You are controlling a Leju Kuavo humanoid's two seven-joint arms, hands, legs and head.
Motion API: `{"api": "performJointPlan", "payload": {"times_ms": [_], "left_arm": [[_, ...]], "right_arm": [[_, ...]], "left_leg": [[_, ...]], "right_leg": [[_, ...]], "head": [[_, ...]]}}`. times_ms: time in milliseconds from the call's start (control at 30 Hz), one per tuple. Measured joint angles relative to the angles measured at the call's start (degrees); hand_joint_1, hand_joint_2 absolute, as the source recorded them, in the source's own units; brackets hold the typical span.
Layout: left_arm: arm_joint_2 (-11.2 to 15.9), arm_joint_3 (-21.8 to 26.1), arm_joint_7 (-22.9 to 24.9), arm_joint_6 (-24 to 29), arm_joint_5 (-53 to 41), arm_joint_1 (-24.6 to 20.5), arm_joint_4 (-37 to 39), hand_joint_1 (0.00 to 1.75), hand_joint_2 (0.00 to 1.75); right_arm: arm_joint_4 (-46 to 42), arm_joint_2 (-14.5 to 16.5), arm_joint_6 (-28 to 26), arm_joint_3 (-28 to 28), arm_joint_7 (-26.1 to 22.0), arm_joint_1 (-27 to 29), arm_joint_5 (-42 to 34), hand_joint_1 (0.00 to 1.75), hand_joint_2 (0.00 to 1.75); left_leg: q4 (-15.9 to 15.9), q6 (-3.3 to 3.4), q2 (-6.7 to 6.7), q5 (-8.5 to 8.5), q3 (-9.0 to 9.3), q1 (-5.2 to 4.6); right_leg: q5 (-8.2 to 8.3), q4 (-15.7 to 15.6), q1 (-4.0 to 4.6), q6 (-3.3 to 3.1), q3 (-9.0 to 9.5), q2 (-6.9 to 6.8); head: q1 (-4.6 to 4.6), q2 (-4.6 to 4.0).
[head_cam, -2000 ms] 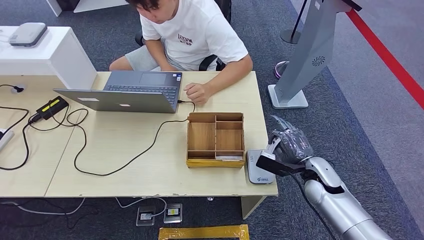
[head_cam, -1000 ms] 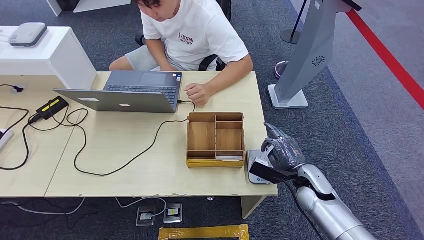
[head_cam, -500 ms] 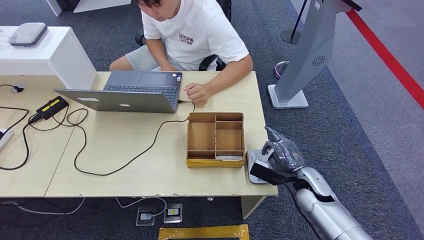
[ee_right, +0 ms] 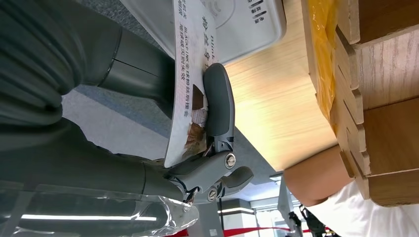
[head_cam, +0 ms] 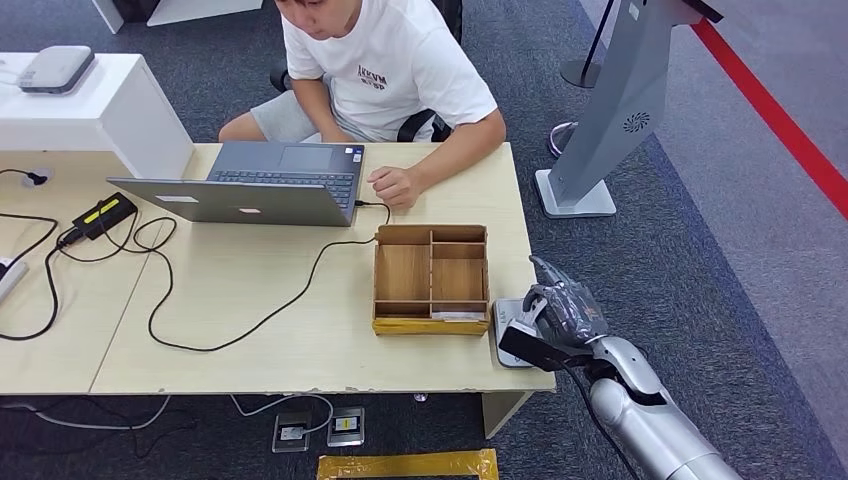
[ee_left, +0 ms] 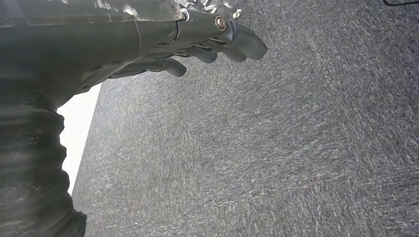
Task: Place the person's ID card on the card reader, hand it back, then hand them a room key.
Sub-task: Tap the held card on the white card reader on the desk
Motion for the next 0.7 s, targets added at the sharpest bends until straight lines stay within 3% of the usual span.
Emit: {"api": "performJointPlan", "payload": {"times_ms": [467,700], "left_arm": [[-0.02,0.00,0.00,-0.02,0.24,0.00,0.00,0.00,1.75],[-0.05,0.03,0.03,0.24,0.42,0.00,0.00,0.00,1.75]], "right_arm": [[0.66,0.59,0.23,0.13,-0.47,-0.06,-0.13,1.75,1.75],[1.38,1.02,1.57,-0.52,-0.51,-1.12,-5.43,1.75,1.75]], "left_leg": [[0.00,0.00,0.06,0.00,0.03,0.00],[0.00,0.00,0.07,0.00,-0.01,0.00]], "right_leg": [[0.00,0.00,0.00,0.00,0.01,0.03],[0.01,0.00,0.00,0.00,0.01,0.02]], "head": [[0.00,0.00],[0.01,0.00]]}}
